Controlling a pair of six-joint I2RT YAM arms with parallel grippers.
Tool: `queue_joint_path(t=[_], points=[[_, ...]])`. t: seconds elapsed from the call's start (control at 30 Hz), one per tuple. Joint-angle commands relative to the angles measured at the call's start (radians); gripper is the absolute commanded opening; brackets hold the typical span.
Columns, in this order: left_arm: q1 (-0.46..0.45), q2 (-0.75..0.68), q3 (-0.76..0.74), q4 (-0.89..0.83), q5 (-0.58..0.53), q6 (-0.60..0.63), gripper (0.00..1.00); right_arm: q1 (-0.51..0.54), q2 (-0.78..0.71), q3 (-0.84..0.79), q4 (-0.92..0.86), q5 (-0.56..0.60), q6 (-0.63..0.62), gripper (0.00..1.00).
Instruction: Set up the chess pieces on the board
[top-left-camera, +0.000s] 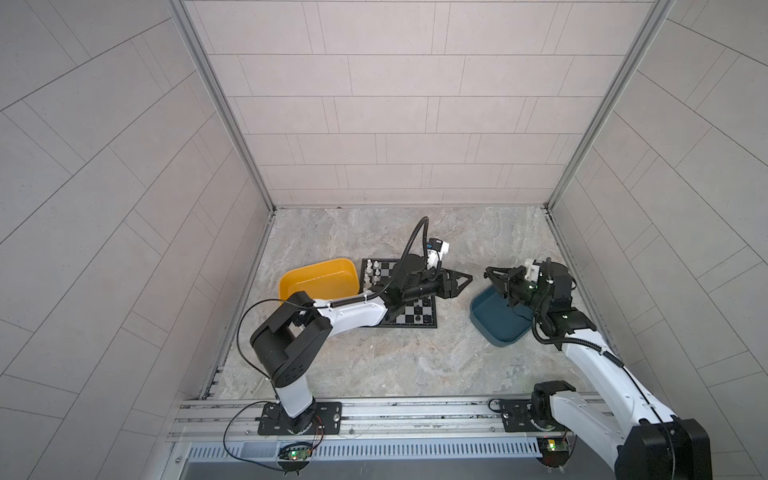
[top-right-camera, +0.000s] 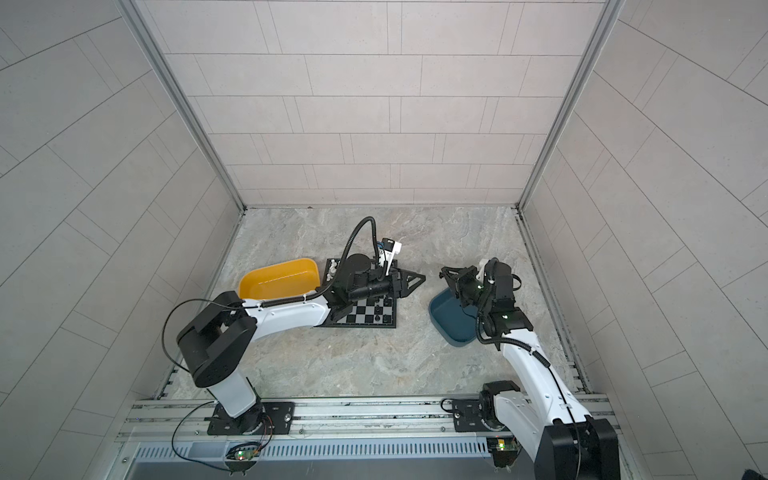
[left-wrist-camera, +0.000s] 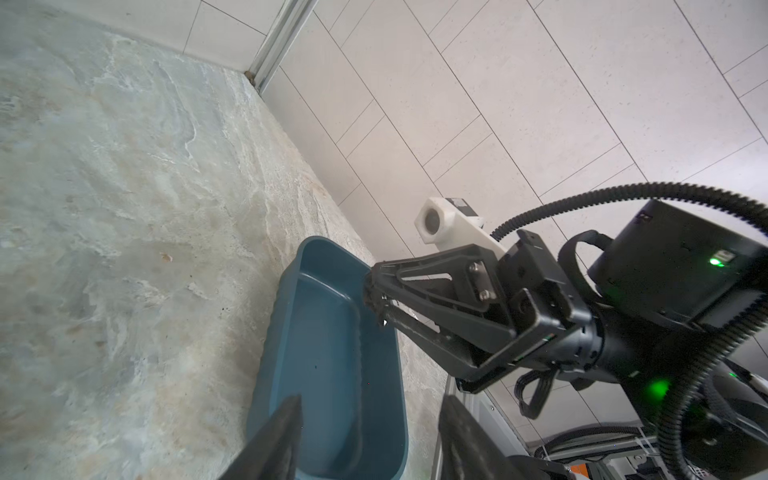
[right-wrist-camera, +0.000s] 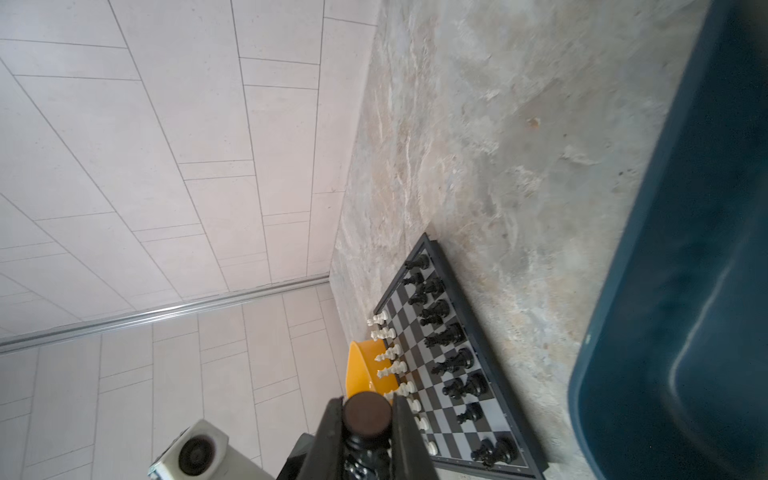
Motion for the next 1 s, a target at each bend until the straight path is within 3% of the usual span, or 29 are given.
queue_joint_path(t=[0.0,0.37,0.67,0.97], points=[[-0.005,0.021,0.057,0.085,-0.006,0.051,0.58,0.017,-0.026,0.011,0.081,0.003,0.158,0.02],[-0.045,0.072,0.165,-0.05,-0.016,0.128,0.5,0.038,-0.023,0.009,0.132,-0.008,0.214,0.03],[-0.05,0.09,0.177,-0.056,-0.028,0.122,0.4,0.043,-0.031,0.012,0.153,-0.023,0.239,0.02],[-0.05,0.075,0.138,0.031,-0.028,0.11,0.37,0.05,-0.047,-0.001,0.146,-0.015,0.242,0.02]])
